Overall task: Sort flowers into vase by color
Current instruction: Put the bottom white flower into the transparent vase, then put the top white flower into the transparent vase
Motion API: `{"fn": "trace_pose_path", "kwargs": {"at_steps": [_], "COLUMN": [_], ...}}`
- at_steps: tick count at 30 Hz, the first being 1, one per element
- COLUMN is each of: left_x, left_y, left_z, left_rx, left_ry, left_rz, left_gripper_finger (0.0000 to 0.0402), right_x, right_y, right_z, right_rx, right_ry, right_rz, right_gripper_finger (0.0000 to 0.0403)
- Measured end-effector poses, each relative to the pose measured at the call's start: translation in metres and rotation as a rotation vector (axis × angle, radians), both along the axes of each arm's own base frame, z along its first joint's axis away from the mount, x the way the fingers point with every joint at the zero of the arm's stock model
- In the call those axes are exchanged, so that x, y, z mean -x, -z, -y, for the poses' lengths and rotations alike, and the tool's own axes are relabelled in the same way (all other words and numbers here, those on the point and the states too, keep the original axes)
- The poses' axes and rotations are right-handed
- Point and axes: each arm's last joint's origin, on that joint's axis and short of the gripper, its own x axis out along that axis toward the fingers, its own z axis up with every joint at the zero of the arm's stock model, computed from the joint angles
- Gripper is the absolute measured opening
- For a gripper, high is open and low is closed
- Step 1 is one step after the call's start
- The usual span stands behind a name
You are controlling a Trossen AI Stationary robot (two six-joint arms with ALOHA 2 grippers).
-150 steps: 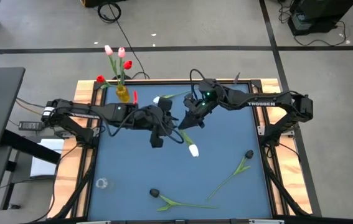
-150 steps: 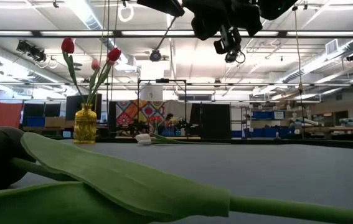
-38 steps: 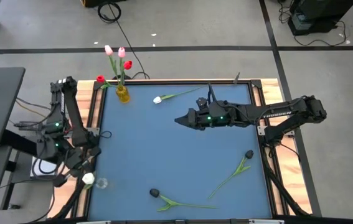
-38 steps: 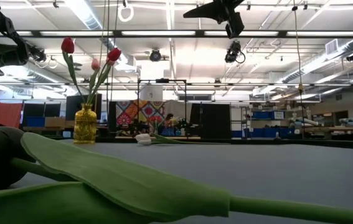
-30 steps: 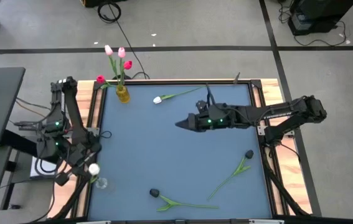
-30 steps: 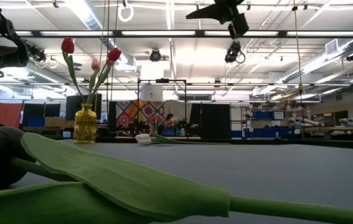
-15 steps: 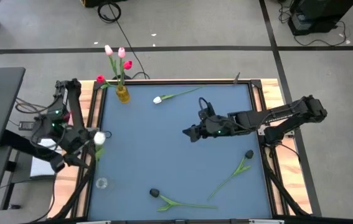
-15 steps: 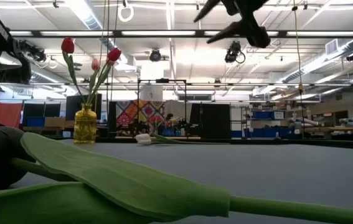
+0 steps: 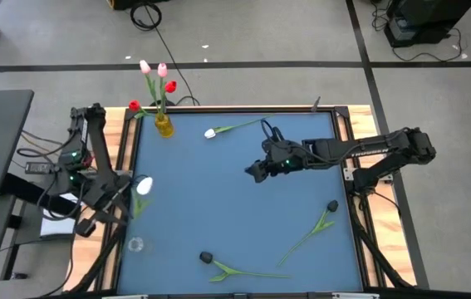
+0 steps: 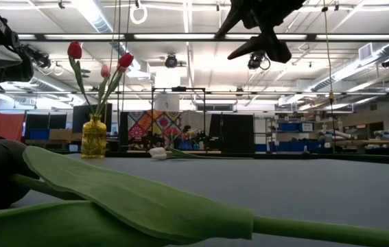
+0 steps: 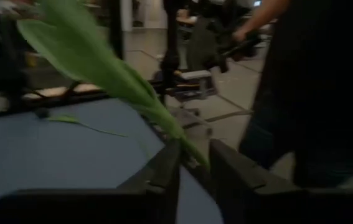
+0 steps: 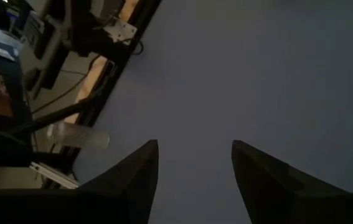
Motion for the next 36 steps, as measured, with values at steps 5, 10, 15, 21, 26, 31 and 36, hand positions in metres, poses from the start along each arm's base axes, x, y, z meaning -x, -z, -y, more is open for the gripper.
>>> {"fn": "trace_pose_path", "kwargs": {"at_steps": [5,10,15,21,26,31,36], "left_x": [-0.001,-0.003,-0.001,-0.002,-0.008,-0.018,-0.033], "left_y": [-0.003,-0.008,-0.021,-0.032,-0.028,-0.028,-0.038], "left_z": [-0.002,-0.005,-0.013,-0.016,-0.012,-0.005,0.009], "left_rx": [-0.045,-0.066,0.026,0.131,0.151,0.124,0.100], "left_ry": [-0.070,-0.190,-0.230,-0.337,-0.420,-0.467,-0.485], "left_rz": [0.065,0.116,0.101,0.050,0.005,0.011,0.079], "left_gripper_finger": [0.0008,0.0005,0.0012,0.0037,0.0057,0.0066,0.0066], "right_x": [-0.002,-0.002,-0.002,0.001,0.005,-0.006,-0.024], "right_y": [-0.003,-0.003,-0.003,0.000,0.005,0.018,0.047], "right_z": [0.003,0.000,-0.009,-0.010,-0.001,0.025,0.064], "right_rx": [-0.011,-0.008,-0.018,-0.083,-0.050,0.024,0.033], "right_ry": [0.000,-0.009,-0.023,0.090,0.127,0.050,-0.083], "right_rz": [0.037,0.039,0.040,0.010,-0.056,-0.099,-0.165], "right_gripper_finger": [0.0210,0.0210,0.0210,0.0210,0.0210,0.0210,0.0210]}}
